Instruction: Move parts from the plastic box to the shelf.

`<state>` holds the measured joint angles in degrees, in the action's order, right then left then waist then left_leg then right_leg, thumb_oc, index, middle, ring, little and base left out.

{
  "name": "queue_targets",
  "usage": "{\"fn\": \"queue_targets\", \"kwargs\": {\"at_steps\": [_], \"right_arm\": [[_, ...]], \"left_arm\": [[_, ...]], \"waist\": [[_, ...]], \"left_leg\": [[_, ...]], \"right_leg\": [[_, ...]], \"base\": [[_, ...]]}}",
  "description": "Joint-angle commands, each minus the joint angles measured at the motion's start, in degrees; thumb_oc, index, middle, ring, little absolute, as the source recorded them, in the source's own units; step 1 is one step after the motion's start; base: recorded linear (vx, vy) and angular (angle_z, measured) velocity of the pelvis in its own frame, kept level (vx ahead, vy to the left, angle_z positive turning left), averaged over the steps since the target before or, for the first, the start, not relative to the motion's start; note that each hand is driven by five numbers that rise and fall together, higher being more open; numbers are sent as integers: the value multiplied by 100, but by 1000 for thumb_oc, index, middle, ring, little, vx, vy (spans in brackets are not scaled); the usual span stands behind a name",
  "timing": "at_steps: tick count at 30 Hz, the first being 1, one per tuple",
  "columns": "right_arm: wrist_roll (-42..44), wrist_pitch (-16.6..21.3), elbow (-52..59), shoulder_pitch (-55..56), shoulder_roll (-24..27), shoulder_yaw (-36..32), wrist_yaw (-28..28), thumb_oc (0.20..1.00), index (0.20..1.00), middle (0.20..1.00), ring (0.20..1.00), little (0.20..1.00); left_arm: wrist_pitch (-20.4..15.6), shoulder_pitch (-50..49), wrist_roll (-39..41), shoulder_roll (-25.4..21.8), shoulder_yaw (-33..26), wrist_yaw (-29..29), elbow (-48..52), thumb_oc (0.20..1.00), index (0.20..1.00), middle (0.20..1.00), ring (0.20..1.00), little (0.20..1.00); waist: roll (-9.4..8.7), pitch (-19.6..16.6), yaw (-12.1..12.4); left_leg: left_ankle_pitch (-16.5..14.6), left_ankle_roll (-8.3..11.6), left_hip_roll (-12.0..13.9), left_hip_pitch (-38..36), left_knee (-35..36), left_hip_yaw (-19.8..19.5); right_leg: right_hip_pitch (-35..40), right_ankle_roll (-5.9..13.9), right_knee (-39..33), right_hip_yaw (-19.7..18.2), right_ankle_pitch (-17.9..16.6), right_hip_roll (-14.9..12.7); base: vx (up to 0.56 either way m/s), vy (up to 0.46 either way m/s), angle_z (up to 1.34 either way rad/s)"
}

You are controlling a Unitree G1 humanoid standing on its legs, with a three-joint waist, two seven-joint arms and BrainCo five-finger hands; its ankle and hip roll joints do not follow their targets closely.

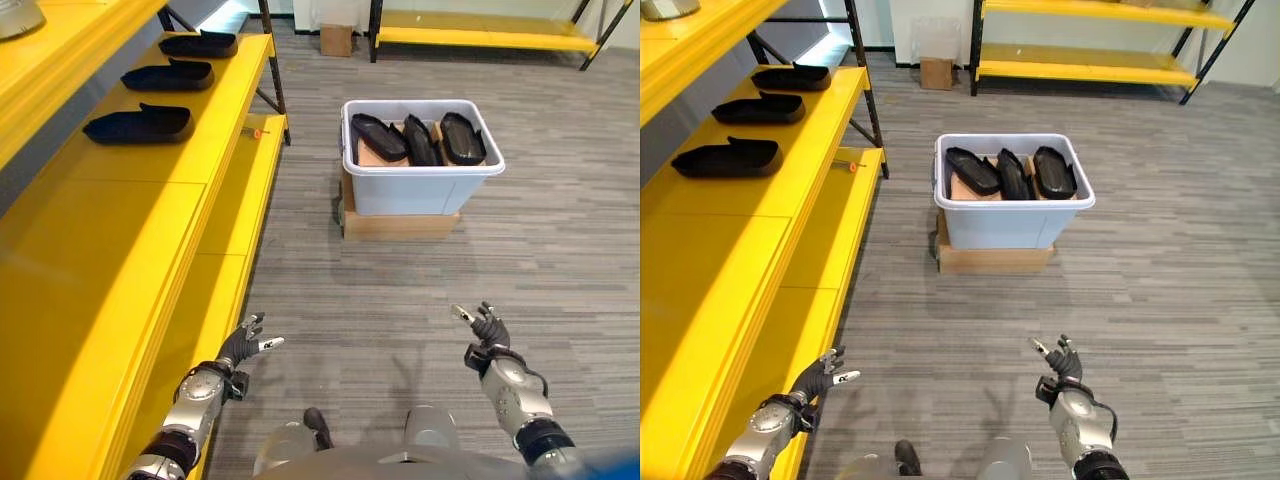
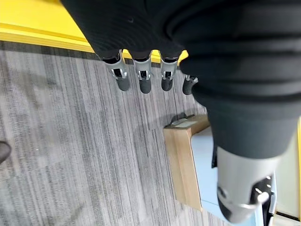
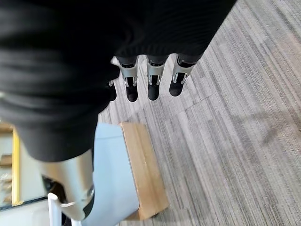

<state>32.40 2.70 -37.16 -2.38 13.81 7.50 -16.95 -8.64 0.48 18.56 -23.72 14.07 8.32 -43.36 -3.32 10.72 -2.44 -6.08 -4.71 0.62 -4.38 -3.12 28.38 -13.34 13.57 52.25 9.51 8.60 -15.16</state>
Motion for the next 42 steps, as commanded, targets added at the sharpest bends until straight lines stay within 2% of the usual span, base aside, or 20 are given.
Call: {"fn": "queue_targets", "kwargs": {"at_steps": [1, 2, 3, 4, 6, 12, 13, 15, 17, 18, 23, 24, 27, 29, 30, 31, 34, 37, 38, 42], "right_arm": [[23, 205, 47, -45, 334, 53, -293, 1000, 1000, 1000, 1000, 1000], [28, 185, 12, -33, 333, 2, -409, 1000, 1000, 1000, 1000, 1000], [50, 214, -63, -16, 298, -58, -595, 1000, 1000, 1000, 1000, 1000], [-29, 228, -200, 9, 161, -201, -820, 1000, 1000, 1000, 1000, 1000], [-57, 242, -244, 29, 96, -267, -1001, 1000, 1000, 1000, 1000, 1000], [-47, 308, -536, 71, 135, -444, -1618, 1000, 1000, 1000, 1000, 1000], [-57, 253, -646, 45, 241, -487, -1691, 1000, 1000, 1000, 1000, 1000], [-108, 266, -720, 27, 288, -515, -1695, 1000, 1000, 1000, 1000, 1000], [-222, 393, -1001, -47, 469, -624, -1749, 1000, 1000, 1000, 1000, 1000], [-220, 461, -1125, -90, 558, -688, -1725, 1000, 1000, 1000, 1000, 1000], [-373, 607, -1240, -173, 728, -760, -1473, 1000, 1000, 1000, 1000, 1000], [-437, 698, -1177, -176, 802, -737, -1335, 1000, 1000, 1000, 1000, 1000], [-582, 751, -1002, -135, 842, -666, -1198, 1000, 1000, 1000, 1000, 1000], [-472, 675, -836, -102, 848, -546, -1093, 1000, 1000, 1000, 1000, 1000], [-472, 675, -836, -102, 848, -546, -1093, 1000, 1000, 1000, 1000, 1000], [-435, 692, -785, -95, 828, -486, -952, 1000, 1000, 1000, 1000, 1000], [-434, 607, -440, -8, 789, -358, -694, 1000, 1000, 1000, 1000, 1000], [-521, 541, -292, 35, 762, -241, -417, 1000, 1000, 1000, 1000, 1000], [-540, 434, -215, 40, 753, -101, -146, 1000, 1000, 1000, 1000, 1000], [-625, -4, -52, 78, 773, 301, 554, 1000, 1000, 1000, 1000, 1000]], "left_arm": [[-73, -141, 244, 195, 89, -6, 357, 1000, 1000, 1000, 1000, 1000], [20, -105, 271, 203, 137, -76, 409, 1000, 1000, 1000, 1000, 1000], [66, -74, 251, 217, 204, -69, 402, 1000, 1000, 1000, 1000, 1000], [14, -82, 74, 207, 391, -70, 369, 1000, 1000, 1000, 1000, 1000], [-57, -151, 41, 189, 458, -31, 373, 1000, 1000, 1000, 1000, 1000], [-68, -355, -126, 164, 517, 8, 386, 1000, 1000, 1000, 1000, 1000], [-74, -467, -121, 199, 407, -19, 352, 1000, 1000, 1000, 1000, 1000], [-79, -512, -99, 221, 377, -20, 335, 1000, 1000, 1000, 1000, 1000], [-106, -600, -43, 294, 249, -57, 239, 1000, 1000, 1000, 1000, 1000], [-142, -596, -50, 323, 217, -85, 147, 1000, 1000, 1000, 1000, 1000], [-249, -540, 184, 403, 145, -112, -93, 1000, 1000, 1000, 1000, 1000], [-266, -498, 412, 445, 59, -62, -174, 1000, 1000, 1000, 1000, 1000], [-395, -425, 425, 450, -84, -69, -283, 1000, 1000, 1000, 1000, 1000], [-431, -410, 351, 441, -181, -95, -217, 1000, 1000, 1000, 1000, 1000], [-431, -410, 351, 441, -181, -95, -217, 1000, 1000, 1000, 1000, 1000], [-500, -426, 217, 435, -253, -160, -179, 1000, 1000, 1000, 1000, 1000], [-576, -461, 153, 344, -337, -283, 20, 1000, 1000, 1000, 1000, 1000], [-667, -501, 169, 301, -373, -393, 150, 1000, 1000, 1000, 1000, 1000], [-675, -531, 247, 285, -422, -468, 217, 1000, 1000, 1000, 1000, 1000], [-716, -563, 306, 249, -599, -486, 272, 1000, 1000, 1000, 1000, 1000]], "waist": [[355, -238, -80], [342, -171, -114], [273, -122, -169], [217, -25, -233], [231, 21, -210], [150, -57, -97], [128, -138, -88], [124, -177, -79], [124, -289, -57], [147, -321, -55], [183, -374, -88], [179, -397, -122], [168, -417, -203], [181, -395, -147], [181, -395, -147], [204, -358, -101], [274, -246, -132], [304, -193, -94], [330, -161, -31], [389, -100, 59]], "left_leg": [[193, 241, 167, 174, 19, -249], [139, 322, 219, 19, 31, -255], [-15, 333, 204, -115, 45, -311], [-313, 331, 326, -318, 9, -348], [-378, 366, 458, -366, -56, -315], [-464, 534, 840, -195, -720, -313], [-462, 604, 945, -273, -816, -201], [-450, 631, 990, -271, -863, -171], [-405, 714, 1120, -249, -1064, -48], [-286, 773, 1186, -222, -1159, -27], [96, 966, 1420, -157, -1434, 162], [259, 1043, 1572, -112, -1631, 337], [370, 1093, 1690, -113, -1739, 683], [283, 1003, 1383, 70, -1759, 474], [283, 1003, 1383, 70, -1759, 474], [18, 840, 1003, 131, -1492, 232], [45, 742, 704, 22, -577, 197], [445, 848, 778, 210, -232, 167], [819, 975, 937, 374, -16, 118], [1530, 1246, 1440, 701, 304, -14]], "right_leg": [[670, -431, -2572, 718, -598, 504], [637, -396, -3371, 763, -992, 260], [498, -237, -3957, 595, -1561, -29], [83, -2, -4484, 214, -2363, -546], [7, 40, -4598, 183, -2441, -716], [693, -52, -4818, 514, -1910, -473], [853, -152, -4744, 684, -1591, -273], [919, -221, -4741, 748, -1490, -199], [1101, -484, -4752, 919, -1206, 78], [1163, -604, -4773, 970, -1091, 231], [1345, -862, -4942, 1137, -891, 519], [1410, -974, -5019, 1263, -818, 608], [1486, -1094, -5099, 1488, -747, 690], [1469, -1107, -5111, 1450, -767, 802], [1469, -1107, -5111, 1450, -767, 802], [1358, -1025, -4965, 1392, -796, 784], [1321, -922, -4860, 1332, -810, 779], [1541, -920, -4959, 1246, -714, 816], [1740, -933, -5053, 1206, -642, 826], [1917, -959, -4996, 1162, -491, 769]], "base": [[246, -263, -24], [307, -349, 2], [441, -602, 17], [375, -506, 29], [277, -407, 51], [303, -415, 35], [324, -354, 12], [262, -310, -25], [334, -434, -22], [241, -329, 10], [168, -245, 2], [189, -317, 4], [137, -230, 28], [112, -148, 53], [102, -56, 27], [101, -12, 19], [118, 35, 1], [148, 71, 4], [178, 99, -16], [234, 159, -56]]}}
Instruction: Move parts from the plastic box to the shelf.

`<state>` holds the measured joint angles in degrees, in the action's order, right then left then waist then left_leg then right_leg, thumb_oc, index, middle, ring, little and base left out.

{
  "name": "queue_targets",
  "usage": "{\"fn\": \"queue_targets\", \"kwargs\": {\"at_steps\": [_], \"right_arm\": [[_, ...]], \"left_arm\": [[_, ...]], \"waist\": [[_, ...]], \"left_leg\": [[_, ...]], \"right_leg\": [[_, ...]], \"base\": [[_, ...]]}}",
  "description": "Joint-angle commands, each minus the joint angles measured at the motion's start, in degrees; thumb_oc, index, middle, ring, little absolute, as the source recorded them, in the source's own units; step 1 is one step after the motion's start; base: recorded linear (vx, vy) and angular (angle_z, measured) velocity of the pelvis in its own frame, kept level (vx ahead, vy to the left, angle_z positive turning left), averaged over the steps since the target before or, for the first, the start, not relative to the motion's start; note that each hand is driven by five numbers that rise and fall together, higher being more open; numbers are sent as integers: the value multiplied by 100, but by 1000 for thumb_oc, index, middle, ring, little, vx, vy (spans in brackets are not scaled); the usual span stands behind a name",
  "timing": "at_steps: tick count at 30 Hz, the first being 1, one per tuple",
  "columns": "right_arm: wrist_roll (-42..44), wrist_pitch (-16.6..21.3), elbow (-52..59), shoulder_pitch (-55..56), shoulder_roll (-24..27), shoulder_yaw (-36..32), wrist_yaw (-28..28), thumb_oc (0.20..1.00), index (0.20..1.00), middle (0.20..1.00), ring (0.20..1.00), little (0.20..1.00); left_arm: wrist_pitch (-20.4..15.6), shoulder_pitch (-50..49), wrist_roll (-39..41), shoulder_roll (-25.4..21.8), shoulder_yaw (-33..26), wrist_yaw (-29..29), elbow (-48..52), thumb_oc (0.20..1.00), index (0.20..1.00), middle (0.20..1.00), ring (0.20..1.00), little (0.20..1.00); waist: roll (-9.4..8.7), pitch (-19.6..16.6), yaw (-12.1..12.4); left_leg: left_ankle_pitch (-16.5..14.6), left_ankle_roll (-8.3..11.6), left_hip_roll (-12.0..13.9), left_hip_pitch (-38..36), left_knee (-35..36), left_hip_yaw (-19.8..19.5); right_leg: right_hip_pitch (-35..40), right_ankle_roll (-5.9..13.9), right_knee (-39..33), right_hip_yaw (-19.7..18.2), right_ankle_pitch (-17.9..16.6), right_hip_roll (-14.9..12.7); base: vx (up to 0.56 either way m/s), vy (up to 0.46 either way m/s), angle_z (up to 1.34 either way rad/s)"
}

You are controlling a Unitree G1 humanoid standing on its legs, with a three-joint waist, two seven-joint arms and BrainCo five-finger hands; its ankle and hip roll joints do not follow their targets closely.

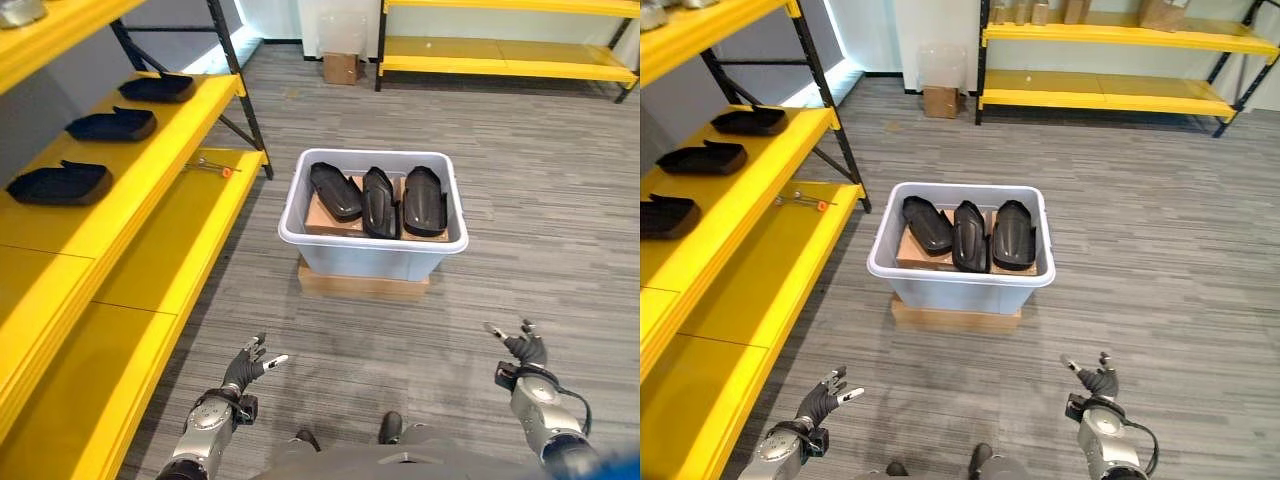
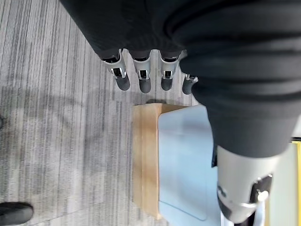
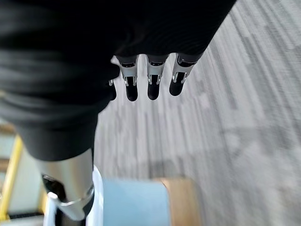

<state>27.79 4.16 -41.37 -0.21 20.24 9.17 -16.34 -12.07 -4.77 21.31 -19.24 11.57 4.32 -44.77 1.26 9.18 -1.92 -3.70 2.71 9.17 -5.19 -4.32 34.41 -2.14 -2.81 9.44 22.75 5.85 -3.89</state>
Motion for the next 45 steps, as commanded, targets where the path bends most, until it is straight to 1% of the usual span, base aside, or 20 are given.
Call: {"fn": "queue_targets", "kwargs": {"at_steps": [1, 5, 7, 8, 15, 18, 20, 21, 22, 23, 26, 27, 29, 30, 32, 36, 37, 40, 44, 45], "right_arm": [[-242, -232, 409, -111, 132, 227, 622, 1000, 1000, 1000, 1000, 1000], [-344, -370, 583, -28, 38, 566, 922, 1000, 1000, 1000, 1000, 1000], [-303, -376, 591, -8, -26, 653, 912, 1000, 1000, 1000, 1000, 1000], [-215, -378, 587, -8, -38, 707, 946, 1000, 1000, 1000, 1000, 1000], [-291, -395, 614, -60, -96, 819, 1153, 1000, 1000, 1000, 1000, 1000], [-423, -478, 572, -151, -125, 790, 1291, 1000, 1000, 1000, 1000, 1000], [-406, -504, 568, -170, -130, 776, 1272, 1000, 1000, 1000, 1000, 1000], [-323, -551, 541, -212, -126, 752, 1227, 1000, 1000, 1000, 1000, 1000], [-323, -551, 541, -212, -126, 752, 1227, 1000, 1000, 1000, 1000, 1000], [-305, -496, 470, -248, -111, 751, 1207, 1000, 1000, 1000, 1000, 1000], [-441, -334, 436, -316, -121, 766, 1164, 1000, 1000, 1000, 1000, 1000], [-523, -278, 555, -261, -103, 719, 1200, 1000, 1000, 1000, 1000, 1000], [-569, -254, 614, -229, -105, 699, 1159, 1000, 1000, 1000, 1000, 1000], [-530, -248, 629, -205, -107, 651, 1129, 1000, 1000, 1000, 1000, 1000], [-521, -247, 615, -145, -144, 521, 1030, 1000, 1000, 1000, 1000, 1000], [-478, -388, 537, -118, -161, 485, 909, 1000, 1000, 1000, 1000, 1000], [-487, -382, 414, -155, -164, 488, 896, 1000, 1000, 1000, 1000, 1000], [-452, -430, 306, -186, -129, 539, 771, 1000, 1000, 1000, 1000, 1000], [-356, -340, 251, -140, -60, 454, 728, 1000, 1000, 1000, 1000, 1000], [-371, -338, 279, -119, -8, 398, 726, 1000, 1000, 1000, 1000, 1000]], "left_arm": [[-378, -23, 65, -202, -386, -77, 400, 1000, 1000, 1000, 1000, 1000], [-443, -4, -95, -217, -544, -65, 409, 1000, 1000, 1000, 1000, 1000], [-412, 75, -137, -238, -539, -21, 382, 1000, 1000, 1000, 1000, 1000], [-306, 204, -129, -263, -476, 60, 366, 1000, 1000, 1000, 1000, 1000], [-292, 404, -392, -354, -159, 6, 317, 1000, 1000, 1000, 1000, 1000], [-328, 389, -525, -472, -81, 92, 369, 1000, 1000, 1000, 1000, 1000], [-308, 391, -569, -498, -60, 121, 377, 1000, 1000, 1000, 1000, 1000], [-267, 393, -593, -533, -5, 194, 416, 1000, 1000, 1000, 1000, 1000], [-267, 393, -593, -533, -5, 194, 416, 1000, 1000, 1000, 1000, 1000], [-262, 364, -562, -528, 38, 204, 438, 1000, 1000, 1000, 1000, 1000], [-264, 249, -483, -504, 82, 92, 525, 1000, 1000, 1000, 1000, 1000], [-154, 301, -404, -494, 139, 26, 618, 1000, 1000, 1000, 1000, 1000], [-94, 329, -394, -485, 196, -17, 687, 1000, 1000, 1000, 1000, 1000], [-93, 341, -460, -483, 258, -5, 721, 1000, 1000, 1000, 1000, 1000], [-172, 278, -575, -507, 381, 44, 764, 1000, 1000, 1000, 1000, 1000], [-290, 184, -762, -462, 422, 93, 719, 1000, 1000, 1000, 1000, 1000], [-267, 187, -751, -422, 461, 85, 714, 1000, 1000, 1000, 1000, 1000], [-182, 145, -766, -343, 416, 119, 698, 1000, 1000, 1000, 1000, 1000], [-247, 91, -816, -273, 390, 219, 603, 1000, 1000, 1000, 1000, 1000], [-269, 97, -839, -262, 380, 257, 592, 1000, 1000, 1000, 1000, 1000]], "waist": [[-59, 71, -7], [-55, 106, 35], [-59, 123, 12], [-67, 101, 0], [-98, 49, -45], [-186, -70, -26], [-215, -98, -4], [-220, -132, 88], [-220, -132, 88], [-190, -131, 147], [-101, 25, 13], [-144, 133, -96], [-185, 191, -147], [-232, 247, -203], [-244, 329, -295], [-275, 286, -270], [-292, 237, -215], [-300, 76, -174], [-290, -38, -218], [-300, -61, -251]], "left_leg": [[1365, 528, 655, 814, 470, -572], [1327, 515, 839, 849, 317, -715], [1163, 433, 769, 814, 178, -669], [970, 326, 578, 770, 93, -666], [638, 21, 82, 758, 20, -783], [395, -365, -448, 663, 338, -823], [355, -450, -565, 654, 395, -831], [253, -613, -741, 658, 430, -878], [253, -613, -741, 658, 430, -878], [194, -682, -810, 631, 438, -911], [108, -616, -796, 361, 486, -964], [35, -397, -690, 137, 461, -1015], [-27, -337, -655, 22, 463, -1027], [-195, -351, -678, -84, 459, -1095], [-406, -373, -621, -296, 501, -1201], [-289, -276, -522, -328, 463, -1095], [-273, -175, -446, -353, 376, -953], [-326, -141, -414, -400, 249, -781], [-410, -93, -389, -409, -27, -602], [-396, -13, -276, -307, -458, -447]], "right_leg": [[812, 680, -664, -153, -187, -372], [748, 610, -193, -147, 90, -418], [704, 588, 4, -129, 201, -442], [687, 589, 121, -119, 287, -455], [559, 618, 751, -385, 629, -331], [133, 1116, 2184, -635, 261, -356], [26, 1261, 2541, -660, 55, -415], [-298, 1497, 3401, -583, -420, -702], [-298, 1497, 3401, -583, -420, -702], [-532, 1543, 3789, -581, -633, -861], [-1043, 1428, 3260, -641, -545, -630], [-878, 1222, 1298, -401, -530, -693], [-830, 1260, 431, -383, -821, -781], [-964, 1372, -1, -581, -1252, -912], [-1362, 1488, -114, -979, -1736, -1064], [-885, 1521, -576, -739, -1509, -1009], [-599, 1470, -748, -444, -1497, -955], [-352, 1293, -837, -153, -1347, -843], [-232, 1099, -816, 14, -1139, -733], [-109, 971, -889, 69, -1051, -675]], "base": [[224, 160, -62], [256, 211, -18], [308, 288, -18], [266, 265, -14], [269, 267, -10], [281, 349, 27], [128, 197, 21], [103, 166, 13], [153, 216, 4], [131, 95, -6], [205, -49, -25], [246, -225, -1], [253, -247, 3], [262, -219, 1], [254, -280, 16], [282, -227, 45], [361, -284, 10], [371, -269, 14], [224, -178, 16], [217, -214, 24]]}}
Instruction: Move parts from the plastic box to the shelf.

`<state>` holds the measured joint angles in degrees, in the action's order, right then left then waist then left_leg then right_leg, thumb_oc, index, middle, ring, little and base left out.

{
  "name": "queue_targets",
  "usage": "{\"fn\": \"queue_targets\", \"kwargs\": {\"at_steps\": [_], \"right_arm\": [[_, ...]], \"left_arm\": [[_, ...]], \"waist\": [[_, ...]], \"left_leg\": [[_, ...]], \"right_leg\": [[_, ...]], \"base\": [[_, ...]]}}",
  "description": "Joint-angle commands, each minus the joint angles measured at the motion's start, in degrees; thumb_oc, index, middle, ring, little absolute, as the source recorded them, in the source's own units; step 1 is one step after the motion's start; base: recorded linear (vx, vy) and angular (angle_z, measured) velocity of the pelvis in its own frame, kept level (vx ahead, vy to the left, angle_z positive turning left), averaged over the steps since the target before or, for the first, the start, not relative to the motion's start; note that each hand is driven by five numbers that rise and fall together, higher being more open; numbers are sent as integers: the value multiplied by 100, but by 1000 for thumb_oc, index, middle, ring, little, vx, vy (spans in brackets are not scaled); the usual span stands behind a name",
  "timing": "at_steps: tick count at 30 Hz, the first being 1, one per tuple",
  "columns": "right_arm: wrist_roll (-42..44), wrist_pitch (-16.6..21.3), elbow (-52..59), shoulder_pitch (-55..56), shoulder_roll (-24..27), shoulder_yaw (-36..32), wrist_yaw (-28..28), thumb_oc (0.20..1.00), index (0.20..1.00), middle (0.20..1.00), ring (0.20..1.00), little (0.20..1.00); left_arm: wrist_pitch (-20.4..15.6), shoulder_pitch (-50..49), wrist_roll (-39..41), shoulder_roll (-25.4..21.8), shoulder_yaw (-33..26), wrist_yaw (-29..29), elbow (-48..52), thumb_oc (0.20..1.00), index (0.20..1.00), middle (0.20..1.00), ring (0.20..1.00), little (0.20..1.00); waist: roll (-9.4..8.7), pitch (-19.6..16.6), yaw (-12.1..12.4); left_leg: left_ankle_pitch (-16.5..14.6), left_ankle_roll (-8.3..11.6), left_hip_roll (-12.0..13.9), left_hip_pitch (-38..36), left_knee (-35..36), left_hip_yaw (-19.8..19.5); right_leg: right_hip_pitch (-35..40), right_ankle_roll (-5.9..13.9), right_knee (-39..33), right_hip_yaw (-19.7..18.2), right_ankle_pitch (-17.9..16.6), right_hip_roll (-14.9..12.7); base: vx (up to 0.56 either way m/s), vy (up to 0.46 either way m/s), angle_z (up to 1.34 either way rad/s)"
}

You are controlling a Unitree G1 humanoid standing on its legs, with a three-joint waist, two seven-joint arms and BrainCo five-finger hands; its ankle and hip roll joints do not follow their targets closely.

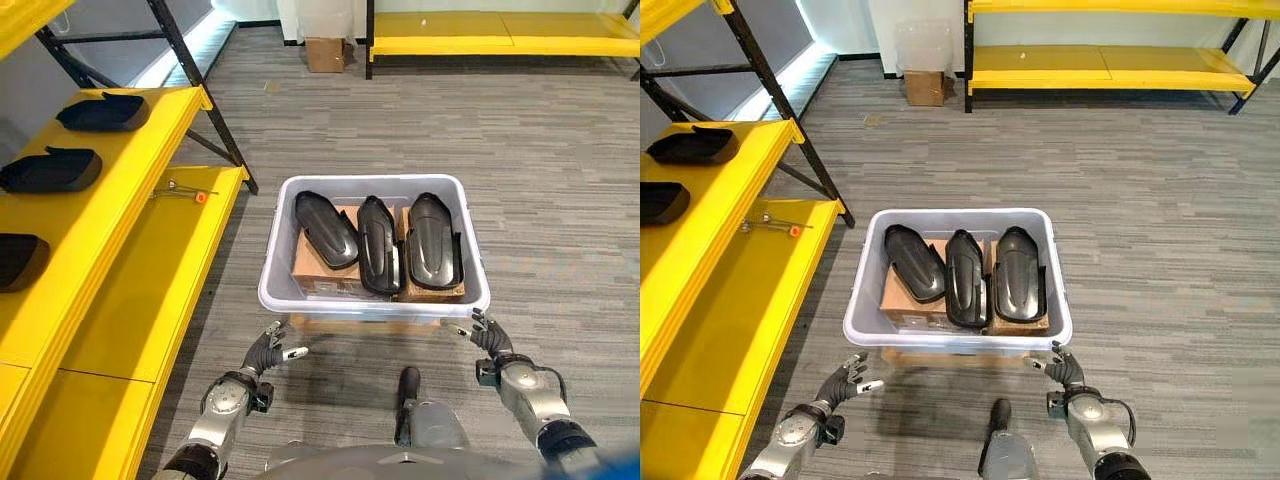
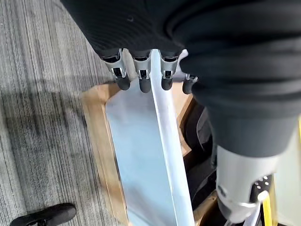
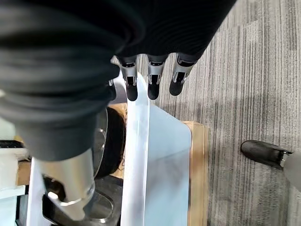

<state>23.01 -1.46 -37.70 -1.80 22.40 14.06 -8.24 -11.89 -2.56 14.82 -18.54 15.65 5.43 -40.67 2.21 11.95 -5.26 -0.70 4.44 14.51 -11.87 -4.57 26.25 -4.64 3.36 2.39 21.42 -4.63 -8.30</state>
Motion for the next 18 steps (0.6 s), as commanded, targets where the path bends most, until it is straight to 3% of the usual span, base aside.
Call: {"fn": "queue_targets", "kwargs": {"at_steps": [1, 2, 3, 5, 6, 11, 18], "right_arm": [[79, 225, -69, 44, -180, -105, -59, 1000, 1000, 1000, 1000, 1000], [19, 217, -13, 50, -127, -106, -82, 1000, 1000, 1000, 1000, 1000], [-14, 225, -20, 8, -81, -103, -82, 1000, 1000, 1000, 1000, 1000], [-33, 194, -16, -17, -75, -105, -65, 1000, 1000, 1000, 1000, 1000], [9, 73, 49, -63, -41, -51, -119, 1000, 1000, 1000, 1000, 1000], [19, 208, 73, 120, -185, -97, -190, 1000, 1000, 1000, 1000, 1000], [-88, 500, 319, 164, -273, -149, -209, 1000, 1000, 1000, 1000, 1000]], "left_arm": [[-282, -103, -148, -324, -29, 153, 179, 1000, 1000, 1000, 1000, 1000], [-223, -38, -14, -321, -36, 162, 191, 1000, 1000, 1000, 1000, 1000], [-212, 3, -14, -276, -123, 185, 176, 1000, 1000, 1000, 1000, 1000], [-247, -32, -66, -260, -130, 177, 169, 1000, 1000, 1000, 1000, 1000], [-186, -98, 30, -268, -108, 153, 239, 1000, 1000, 1000, 1000, 1000], [-203, -110, -130, -293, -137, 356, 115, 1000, 1000, 1000, 1000, 1000], [-160, -182, -88, -480, -73, 288, 229, 1000, 1000, 1000, 1000, 1000]], "waist": [[-381, -346, 69], [-356, -322, 85], [-318, -286, 63], [-296, -307, 49], [-229, -308, 60], [-197, -329, -25], [-256, -272, -28]], "left_leg": [[-603, -93, -713, 479, -786, 424], [-360, 33, -568, 766, -1215, 378], [-241, 42, -414, 827, -941, 474], [-192, 45, -403, 737, -625, 538], [344, 211, -186, 762, -67, 534], [117, 63, -356, 577, 353, 491], [23, -153, -549, 527, 506, 330]], "right_leg": [[208, 257, -243, 215, 67, -167], [322, 145, -309, 174, 177, -71], [399, 113, -309, 117, 258, -62], [418, 139, -316, 151, 248, -87], [588, 167, -418, 105, 266, -108], [567, 327, -119, -17, 339, -313], [479, 452, 39, -350, 347, -334]], "base": [[215, -233, 26], [197, -97, 9], [184, 17, 3], [147, 194, -13], [178, 291, -5], [142, 299, -31], [60, 144, 13]]}}
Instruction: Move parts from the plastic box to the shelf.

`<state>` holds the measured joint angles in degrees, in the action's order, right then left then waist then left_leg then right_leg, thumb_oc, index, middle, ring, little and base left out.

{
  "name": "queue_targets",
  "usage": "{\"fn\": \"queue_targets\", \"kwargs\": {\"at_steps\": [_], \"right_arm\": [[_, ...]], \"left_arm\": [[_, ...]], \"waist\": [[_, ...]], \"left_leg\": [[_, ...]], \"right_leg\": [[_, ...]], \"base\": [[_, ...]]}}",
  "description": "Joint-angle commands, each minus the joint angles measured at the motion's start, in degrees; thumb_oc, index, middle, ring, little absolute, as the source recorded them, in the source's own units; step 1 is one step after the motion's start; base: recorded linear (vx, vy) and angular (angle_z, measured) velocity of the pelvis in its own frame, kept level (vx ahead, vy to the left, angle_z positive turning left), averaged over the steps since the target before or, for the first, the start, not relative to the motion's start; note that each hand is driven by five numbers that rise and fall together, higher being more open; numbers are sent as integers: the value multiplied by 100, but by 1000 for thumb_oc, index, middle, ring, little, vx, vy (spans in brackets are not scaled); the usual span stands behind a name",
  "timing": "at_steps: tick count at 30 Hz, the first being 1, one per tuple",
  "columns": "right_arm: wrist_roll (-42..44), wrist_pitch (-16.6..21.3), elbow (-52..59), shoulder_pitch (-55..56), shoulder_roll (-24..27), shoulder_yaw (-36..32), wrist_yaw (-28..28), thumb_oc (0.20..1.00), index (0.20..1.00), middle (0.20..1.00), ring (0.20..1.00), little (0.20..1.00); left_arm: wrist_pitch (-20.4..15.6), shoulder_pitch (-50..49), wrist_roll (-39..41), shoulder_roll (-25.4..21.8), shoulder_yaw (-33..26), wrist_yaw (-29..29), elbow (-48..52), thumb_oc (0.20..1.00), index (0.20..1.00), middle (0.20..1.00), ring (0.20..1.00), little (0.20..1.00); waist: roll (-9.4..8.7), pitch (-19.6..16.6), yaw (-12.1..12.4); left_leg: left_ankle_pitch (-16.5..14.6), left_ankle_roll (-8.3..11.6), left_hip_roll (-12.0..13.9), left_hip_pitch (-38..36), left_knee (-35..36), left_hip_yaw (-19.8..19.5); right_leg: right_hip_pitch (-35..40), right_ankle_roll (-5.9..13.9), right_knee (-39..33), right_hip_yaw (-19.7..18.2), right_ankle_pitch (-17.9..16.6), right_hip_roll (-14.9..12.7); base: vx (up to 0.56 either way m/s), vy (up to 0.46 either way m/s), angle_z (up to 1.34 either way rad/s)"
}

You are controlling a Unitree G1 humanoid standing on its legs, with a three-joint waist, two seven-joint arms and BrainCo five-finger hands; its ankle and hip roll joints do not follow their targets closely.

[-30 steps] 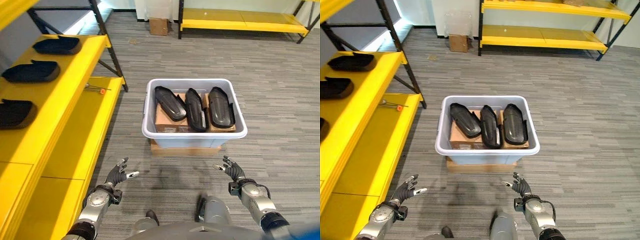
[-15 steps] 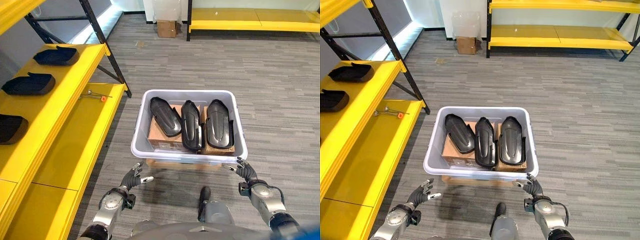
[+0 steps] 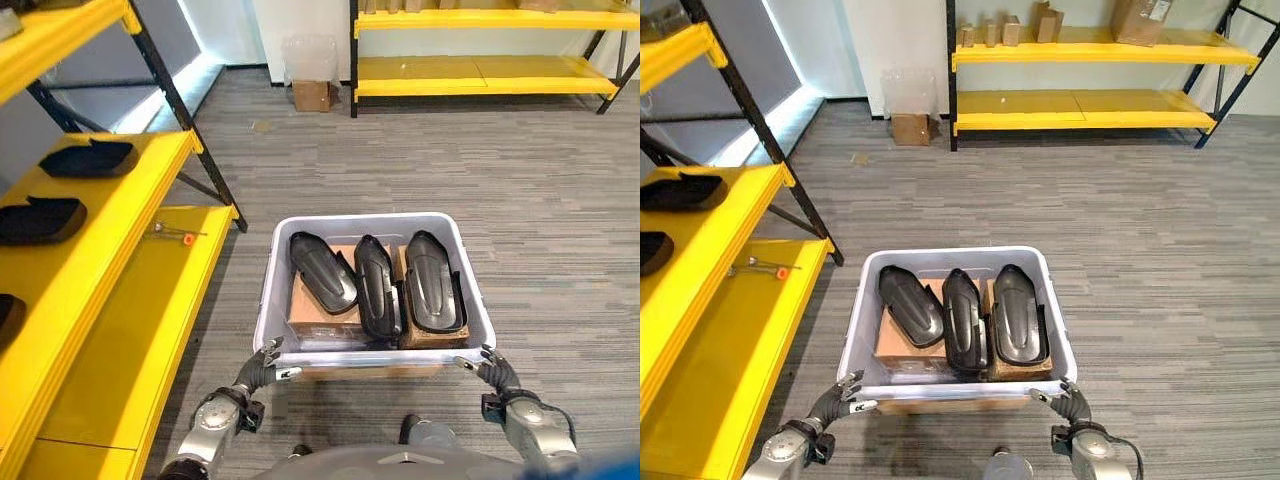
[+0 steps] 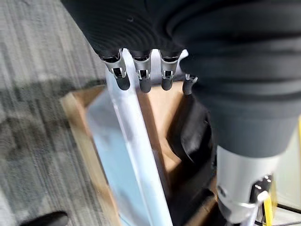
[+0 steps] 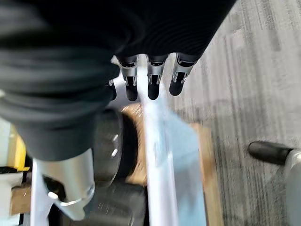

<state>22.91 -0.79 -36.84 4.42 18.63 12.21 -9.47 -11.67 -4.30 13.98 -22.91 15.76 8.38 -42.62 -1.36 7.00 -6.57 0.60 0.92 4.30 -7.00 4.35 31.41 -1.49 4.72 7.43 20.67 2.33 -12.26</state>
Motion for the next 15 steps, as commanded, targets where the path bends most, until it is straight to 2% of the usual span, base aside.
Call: {"fn": "queue_targets", "kwargs": {"at_steps": [1, 8, 9, 11, 12, 15], "right_arm": [[-63, 445, 248, -485, 111, 42, -107, 1000, 1000, 1000, 1000, 1000], [-183, 726, 316, -914, 336, -21, -284, 1000, 1000, 1000, 1000, 1000], [-170, 734, 291, -1186, 492, -86, -406, 1000, 1000, 1000, 1000, 1000], [-158, 729, 245, -1338, 603, -140, -438, 1000, 1000, 1000, 1000, 1000], [-234, 675, 85, -1678, 817, -241, -596, 1000, 1000, 1000, 1000, 1000], [-274, 626, -51, -1891, 943, -298, -729, 1000, 1000, 1000, 1000, 1000]], "left_arm": [[-201, -13, -2, -39, -81, -6, 405, 1000, 1000, 1000, 1000, 1000], [-217, -92, 71, -116, -81, 88, 544, 1000, 1000, 1000, 1000, 1000], [-206, -113, 177, -162, -72, 89, 688, 1000, 1000, 1000, 1000, 1000], [-235, -114, 270, -196, -93, 83, 759, 1000, 1000, 1000, 1000, 1000], [-247, -69, 434, -281, -132, 23, 956, 1000, 1000, 1000, 1000, 1000], [-292, -13, 552, -333, -138, -19, 1049, 1000, 1000, 1000, 1000, 1000]], "waist": [[91, 230, 116], [66, 299, 333], [77, 325, 441], [95, 346, 503], [147, 394, 635], [183, 449, 710]], "left_leg": [[-111, 187, 468, 45, -383, -196], [-39, 192, 484, 145, -337, -338], [-4, 220, 509, 193, -340, -397], [12, 234, 524, 228, -354, -432], [37, 259, 550, 322, -390, -509], [50, 270, 562, 402, -423, -572]], "right_leg": [[157, 319, -455, -281, -344, 57], [132, 312, -425, -215, -307, 57], [126, 296, -423, -156, -295, 57], [112, 289, -400, -128, -284, 52], [47, 263, -291, -62, -214, 49], [-25, 247, -184, -31, -162, 38]], "base": [[19, 26, 12], [20, -22, 3], [38, -53, 4], [24, -40, 11], [1, -33, 10], [-31, -17, 12]]}}
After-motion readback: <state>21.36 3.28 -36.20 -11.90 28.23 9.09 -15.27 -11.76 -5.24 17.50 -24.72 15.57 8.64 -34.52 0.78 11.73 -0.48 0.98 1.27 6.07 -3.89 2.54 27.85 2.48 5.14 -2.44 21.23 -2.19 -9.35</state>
